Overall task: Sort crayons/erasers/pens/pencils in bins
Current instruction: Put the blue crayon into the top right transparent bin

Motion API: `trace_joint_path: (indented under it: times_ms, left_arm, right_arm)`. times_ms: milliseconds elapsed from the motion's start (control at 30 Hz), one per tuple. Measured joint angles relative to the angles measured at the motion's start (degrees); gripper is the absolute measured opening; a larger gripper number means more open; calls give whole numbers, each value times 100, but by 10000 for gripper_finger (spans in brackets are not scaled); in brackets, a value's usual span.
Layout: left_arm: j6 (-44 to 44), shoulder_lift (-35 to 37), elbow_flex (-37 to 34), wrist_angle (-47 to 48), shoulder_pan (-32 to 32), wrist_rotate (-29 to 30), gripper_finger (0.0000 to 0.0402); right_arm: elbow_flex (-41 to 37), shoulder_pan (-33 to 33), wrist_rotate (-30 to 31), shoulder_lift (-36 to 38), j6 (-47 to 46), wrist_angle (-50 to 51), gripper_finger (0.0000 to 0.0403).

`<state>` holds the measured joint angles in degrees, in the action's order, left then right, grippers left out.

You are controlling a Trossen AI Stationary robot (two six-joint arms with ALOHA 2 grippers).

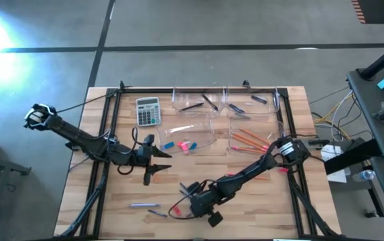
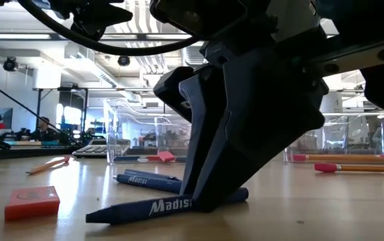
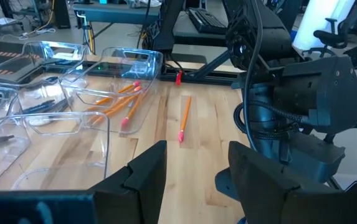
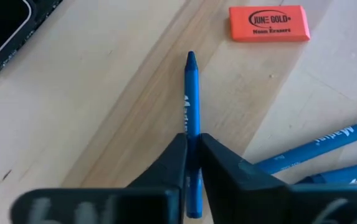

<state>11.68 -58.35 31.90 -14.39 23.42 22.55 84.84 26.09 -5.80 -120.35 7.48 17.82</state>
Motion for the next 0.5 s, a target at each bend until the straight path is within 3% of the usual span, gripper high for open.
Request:
trace_joint_path:
  times_ms: [200,500]
  left_arm:
    - [0,0,-2,0,0,0,158]
    - [0,0,-4,2,-2,0,158]
  right_arm:
    - [-13,2,47,119,-7,30,16]
    - [-34,-6,683,713,-10,521,15]
